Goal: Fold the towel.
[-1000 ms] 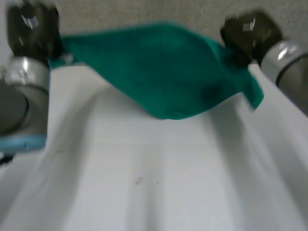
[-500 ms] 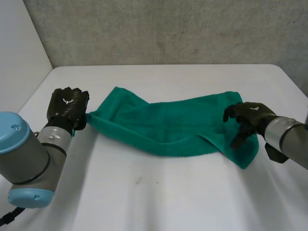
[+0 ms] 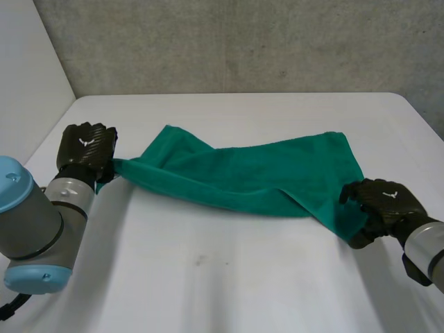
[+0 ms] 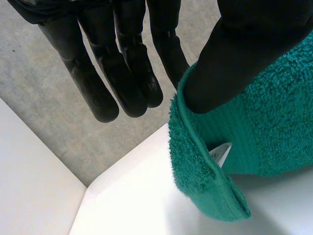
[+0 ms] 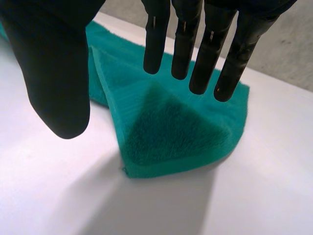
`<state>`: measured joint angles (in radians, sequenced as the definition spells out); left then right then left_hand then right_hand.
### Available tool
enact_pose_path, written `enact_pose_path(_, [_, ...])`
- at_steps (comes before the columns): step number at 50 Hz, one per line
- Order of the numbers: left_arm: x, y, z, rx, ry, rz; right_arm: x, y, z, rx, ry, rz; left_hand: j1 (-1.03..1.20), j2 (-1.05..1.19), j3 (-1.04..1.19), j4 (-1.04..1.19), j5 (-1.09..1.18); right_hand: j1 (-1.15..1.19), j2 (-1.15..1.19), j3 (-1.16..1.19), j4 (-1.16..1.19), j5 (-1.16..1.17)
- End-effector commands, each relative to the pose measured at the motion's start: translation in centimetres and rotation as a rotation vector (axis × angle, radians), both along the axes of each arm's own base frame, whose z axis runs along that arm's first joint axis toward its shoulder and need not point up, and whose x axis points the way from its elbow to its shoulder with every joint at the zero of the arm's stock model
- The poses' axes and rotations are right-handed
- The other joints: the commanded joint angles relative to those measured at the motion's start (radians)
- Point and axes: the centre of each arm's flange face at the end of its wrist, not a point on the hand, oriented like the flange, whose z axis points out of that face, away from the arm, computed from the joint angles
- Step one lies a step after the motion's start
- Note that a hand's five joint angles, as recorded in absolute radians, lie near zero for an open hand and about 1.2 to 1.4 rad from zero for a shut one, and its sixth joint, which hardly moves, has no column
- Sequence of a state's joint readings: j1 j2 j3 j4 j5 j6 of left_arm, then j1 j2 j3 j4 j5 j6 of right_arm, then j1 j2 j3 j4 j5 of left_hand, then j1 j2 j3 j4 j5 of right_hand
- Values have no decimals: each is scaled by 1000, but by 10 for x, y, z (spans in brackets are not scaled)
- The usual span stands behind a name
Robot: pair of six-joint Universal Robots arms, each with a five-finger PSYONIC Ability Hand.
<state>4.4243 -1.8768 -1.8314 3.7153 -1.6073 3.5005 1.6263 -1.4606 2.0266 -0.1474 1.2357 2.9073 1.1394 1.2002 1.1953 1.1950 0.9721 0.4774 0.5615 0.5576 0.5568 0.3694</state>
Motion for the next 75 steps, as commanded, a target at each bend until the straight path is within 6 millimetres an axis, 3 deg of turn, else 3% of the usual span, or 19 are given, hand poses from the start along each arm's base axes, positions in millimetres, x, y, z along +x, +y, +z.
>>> enact_pose_path(1, [-1, 1, -2, 4, -1, -5, 1, -26, -27, 9, 8, -20, 257, 196, 201, 201, 250, 133, 49, 53, 54, 67])
enact_pose_path(5, [-1, 0, -3, 7, -2, -5, 0, -42, -36, -4, 27, -59, 257, 196, 201, 201, 250, 139, 55, 59, 60, 72])
enact_pose_path(13, [-1, -1, -3, 7, -2, -3, 16, -55, -46, -13, 59, -58, 257, 196, 201, 201, 250, 198, 113, 117, 118, 131])
enact_pose_path(22, [0, -1, -3, 7, -2, -3, 17, -71, -45, -41, 65, -78, 257, 196, 201, 201, 250, 518, 434, 437, 438, 451])
enact_pose_path(28, [0, -1, -3, 7, -2, -3, 17, -74, -53, -19, 70, -76, 257, 196, 201, 201, 250, 506, 422, 426, 427, 439])
enact_pose_path(33, [0, -1, -4, 8, -3, -3, 17, -75, -56, -6, 73, -77, 257, 196, 201, 201, 250, 354, 269, 273, 274, 287])
enact_pose_path(35, [0, -1, -4, 10, -3, -3, 16, -75, -56, -5, 72, -80, 257, 196, 201, 201, 250, 441, 357, 361, 361, 374])
enact_pose_path(37, [0, -1, -4, 10, -3, -3, 16, -75, -55, -8, 71, -80, 257, 196, 201, 201, 250, 917, 833, 837, 838, 850])
enact_pose_path(39, [0, -1, -4, 8, -3, 0, 16, -75, -51, -21, 69, -82, 257, 196, 201, 201, 250, 919, 835, 839, 839, 852])
enact_pose_path(46, [4, 4, -1, 21, -22, 9, 12, -71, 22, -194, 47, -87, 257, 196, 201, 201, 250, 919, 835, 839, 839, 852])
enact_pose_path(49, [8, 12, 11, 23, -26, 14, 11, -61, 45, -214, 82, -67, 257, 196, 201, 201, 250, 919, 835, 839, 839, 852])
enact_pose_path(51, [15, 22, 21, 54, -33, 23, 9, -46, 73, -223, 185, -18, 257, 196, 201, 201, 250, 919, 835, 839, 839, 852])
enact_pose_path(55, [28, 43, 33, 152, -59, 42, -4, -26, 98, -205, 371, 35, 257, 196, 201, 201, 250, 919, 835, 839, 839, 852])
enact_pose_path(60, [36, 80, 44, 265, -105, -9, -15, -3, 111, -158, 549, 98, 257, 196, 201, 201, 250, 919, 835, 839, 839, 852])
enact_pose_path(64, [44, 102, 42, 289, -188, -74, -18, 20, 107, -61, 662, 203, 257, 196, 201, 201, 250, 919, 835, 839, 839, 852])
enact_pose_path(68, [46, 102, 35, 285, -215, -98, -16, 28, 89, 11, 664, 243, 257, 196, 201, 201, 250, 919, 835, 839, 839, 852])
enact_pose_path(71, [45, 97, 32, 274, -214, -103, -14, 24, 77, 26, 660, 251, 257, 196, 201, 201, 250, 919, 835, 839, 839, 852])
enact_pose_path(75, [39, 76, 8, 307, -234, -113, -10, -4, 44, 44, 641, 230, 257, 196, 201, 201, 250, 919, 835, 839, 839, 852])
